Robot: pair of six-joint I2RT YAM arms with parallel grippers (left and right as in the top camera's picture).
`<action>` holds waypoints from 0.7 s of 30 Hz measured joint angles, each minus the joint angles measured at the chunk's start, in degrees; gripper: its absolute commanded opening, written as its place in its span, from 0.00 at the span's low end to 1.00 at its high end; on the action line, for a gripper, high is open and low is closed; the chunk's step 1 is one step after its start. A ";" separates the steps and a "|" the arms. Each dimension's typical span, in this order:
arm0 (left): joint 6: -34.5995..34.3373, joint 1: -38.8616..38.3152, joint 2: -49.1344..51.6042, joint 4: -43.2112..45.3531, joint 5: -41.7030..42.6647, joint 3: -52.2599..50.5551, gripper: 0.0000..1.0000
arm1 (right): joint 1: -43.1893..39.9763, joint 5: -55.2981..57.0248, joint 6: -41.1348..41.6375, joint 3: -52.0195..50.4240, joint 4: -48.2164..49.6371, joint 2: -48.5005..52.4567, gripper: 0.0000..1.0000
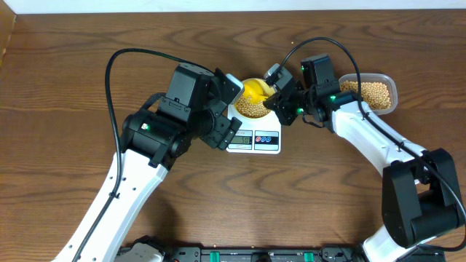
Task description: Scoop item into bowl and weigh 50g on scale
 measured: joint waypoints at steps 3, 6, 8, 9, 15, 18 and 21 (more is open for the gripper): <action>0.00 0.00 0.00 0.00 0.00 0.00 0.81 | 0.00 -1.25 0.50 0.00 0.02 0.00 0.01; 0.00 0.00 0.00 0.00 0.00 0.00 0.81 | 0.00 -1.81 0.66 0.00 0.02 0.00 0.01; 0.00 0.00 0.00 0.00 0.00 0.00 0.81 | 0.00 -1.97 0.66 0.00 0.04 0.00 0.01; 0.00 0.00 0.00 0.00 0.00 0.00 0.81 | 0.00 -2.05 0.68 0.00 0.09 0.00 0.01; 0.00 0.00 0.00 0.00 0.00 0.00 0.81 | -0.28 -2.99 0.81 0.00 0.24 0.00 0.01; 0.00 0.00 0.00 0.00 0.00 -0.02 0.81 | -1.16 -4.04 1.70 0.00 0.24 -0.07 0.01; 0.00 0.00 0.00 0.00 0.02 0.00 0.81 | -2.78 -5.73 3.28 0.00 0.22 -1.11 0.01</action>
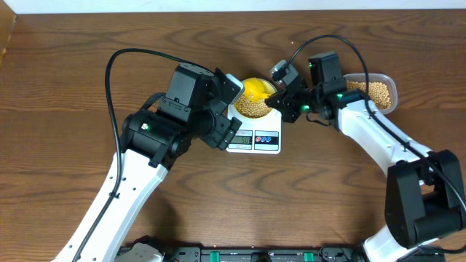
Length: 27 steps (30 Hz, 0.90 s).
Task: Scoop item into bowl and weigh 50g on scale
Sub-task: 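Lift the scoop out of the bowl and carry it right to the tub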
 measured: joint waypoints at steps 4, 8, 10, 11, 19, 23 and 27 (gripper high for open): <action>0.00 0.00 0.00 0.00 -0.02 0.00 0.81 | -1.86 -2.16 1.29 0.00 0.02 -3.06 0.01; 0.00 0.00 0.00 0.00 -0.02 0.00 0.81 | -3.67 -3.32 3.80 0.00 -0.07 -6.88 0.01; 0.00 0.00 0.00 0.00 -0.02 0.00 0.81 | -4.87 -3.63 5.31 0.00 -0.13 -8.46 0.01; 0.00 0.00 0.00 0.00 0.00 0.00 0.81 | -5.55 -3.72 5.79 0.00 -0.28 -9.03 0.01; 0.00 0.00 0.00 0.02 -0.02 0.00 0.81 | -12.44 -4.22 7.41 0.00 -4.28 -11.63 0.01; 0.00 0.00 0.00 0.00 -0.02 0.00 0.81 | -17.79 -4.55 7.82 0.00 -8.13 -11.67 0.01; 0.00 0.00 0.00 0.00 -0.02 -0.02 0.81 | -23.02 -4.68 7.96 0.00 -11.80 -12.26 0.01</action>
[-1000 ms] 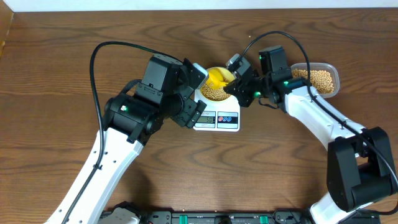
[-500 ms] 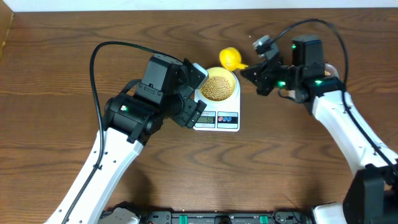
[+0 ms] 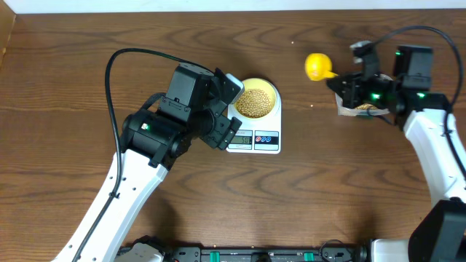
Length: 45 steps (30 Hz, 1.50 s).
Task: Scoop item into bowl and weigh 50g on scale
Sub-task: 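Lift the scoop out of the bowl and carry it right to the tub, then lower the yellow scoop into the clear soybean tub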
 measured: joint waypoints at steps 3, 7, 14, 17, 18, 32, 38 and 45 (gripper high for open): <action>0.00 0.00 0.00 0.00 0.00 0.02 0.81 | -4.26 0.74 0.00 0.00 -2.10 -1.68 0.01; 0.00 0.00 0.00 0.00 0.00 0.02 0.81 | -9.18 3.87 -0.17 0.00 -5.57 -5.29 0.01; 0.00 0.00 0.00 0.00 0.00 0.00 0.81 | -12.90 13.00 -4.57 0.00 -11.61 -10.86 0.01; 0.00 0.00 0.00 0.00 0.00 0.02 0.81 | -12.87 16.94 -6.38 0.00 -12.28 -11.10 0.01; 0.00 0.00 0.00 0.00 0.00 0.02 0.81 | -12.90 18.01 -6.75 0.00 -12.35 -11.10 0.01; 0.00 0.00 0.00 -0.02 0.00 0.02 0.81 | -5.66 34.05 -12.85 0.00 -11.69 -10.62 0.01; 0.00 0.00 0.00 0.00 0.00 0.02 0.81 | -0.42 43.30 -13.31 0.00 -11.17 -8.70 0.01; 0.00 0.00 0.00 0.00 0.02 0.00 0.81 | 0.72 48.04 -13.49 0.00 -11.13 -8.70 0.01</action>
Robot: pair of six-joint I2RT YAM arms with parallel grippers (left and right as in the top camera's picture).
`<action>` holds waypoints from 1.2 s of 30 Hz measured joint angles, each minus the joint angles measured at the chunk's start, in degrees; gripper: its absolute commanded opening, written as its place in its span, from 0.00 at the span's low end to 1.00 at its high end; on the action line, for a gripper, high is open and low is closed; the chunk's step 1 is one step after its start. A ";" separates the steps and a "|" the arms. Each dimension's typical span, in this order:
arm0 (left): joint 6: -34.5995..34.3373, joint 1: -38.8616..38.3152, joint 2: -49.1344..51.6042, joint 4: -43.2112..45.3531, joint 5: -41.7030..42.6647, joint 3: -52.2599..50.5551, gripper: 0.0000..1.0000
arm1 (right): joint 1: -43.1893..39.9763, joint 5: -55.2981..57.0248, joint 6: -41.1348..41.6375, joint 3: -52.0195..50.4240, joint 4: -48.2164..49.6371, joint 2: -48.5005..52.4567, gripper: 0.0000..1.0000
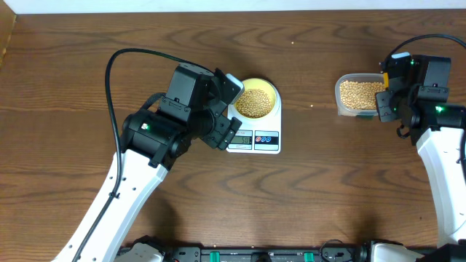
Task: Scoop item into bowl and weigh 50g on scale
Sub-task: 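Lower the yellow scoop into the clear soybean tub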
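Observation:
A yellow bowl (256, 100) partly filled with soybeans sits on the white scale (255, 140) at mid-table. My left gripper (234, 106) is open, and its fingers reach in at the scale's left end beside the bowl. At the right, a clear tub of soybeans (357, 94) rests on the table. My right gripper (386, 100) points down over the tub's right end. The yellow scoop is not in sight, and the wrist body hides the right fingers.
The left arm's black cable (116, 73) loops over the left part of the table. The table's back edge (233, 10) runs along the top. A few stray beans lie on the wood near the tub.
My right gripper has moved from left of the tub, where it held the yellow scoop in the air, to over the tub's right end. The scoop is out of sight. The left arm is unchanged.
First my right gripper held the yellow scoop over the bowl on the scale, and it stayed there a moment later. Then it held the scoop in the air near the tub. Now it is over the tub's right end. The left arm stayed beside the scale throughout.

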 measured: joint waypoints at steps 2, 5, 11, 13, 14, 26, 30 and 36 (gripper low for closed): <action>0.00 0.00 0.00 0.00 -0.02 0.02 0.81 | 0.00 0.44 0.09 0.00 0.00 0.00 0.01; 0.00 0.00 0.00 0.00 -0.02 0.02 0.81 | 0.00 0.74 1.25 0.00 0.00 0.00 0.01; 0.00 0.00 0.02 0.00 -0.02 0.00 0.81 | -0.02 -2.21 7.58 0.00 0.00 0.00 0.01; 0.00 0.00 0.02 0.00 -0.02 0.02 0.81 | -0.02 -4.70 9.22 0.00 0.00 0.00 0.01; 0.00 0.00 0.02 0.00 0.00 0.02 0.81 | -0.02 -5.84 10.03 0.00 0.00 0.02 0.01; 0.00 0.00 0.00 0.00 -0.02 0.02 0.81 | -0.02 -9.92 27.98 0.00 0.92 7.85 0.02; 0.00 0.00 0.02 0.00 0.00 0.00 0.81 | -0.02 -10.08 34.05 0.00 1.22 9.81 0.02; 0.00 0.00 0.02 0.00 0.00 0.02 0.81 | -0.02 -10.51 39.01 0.00 2.01 12.28 0.10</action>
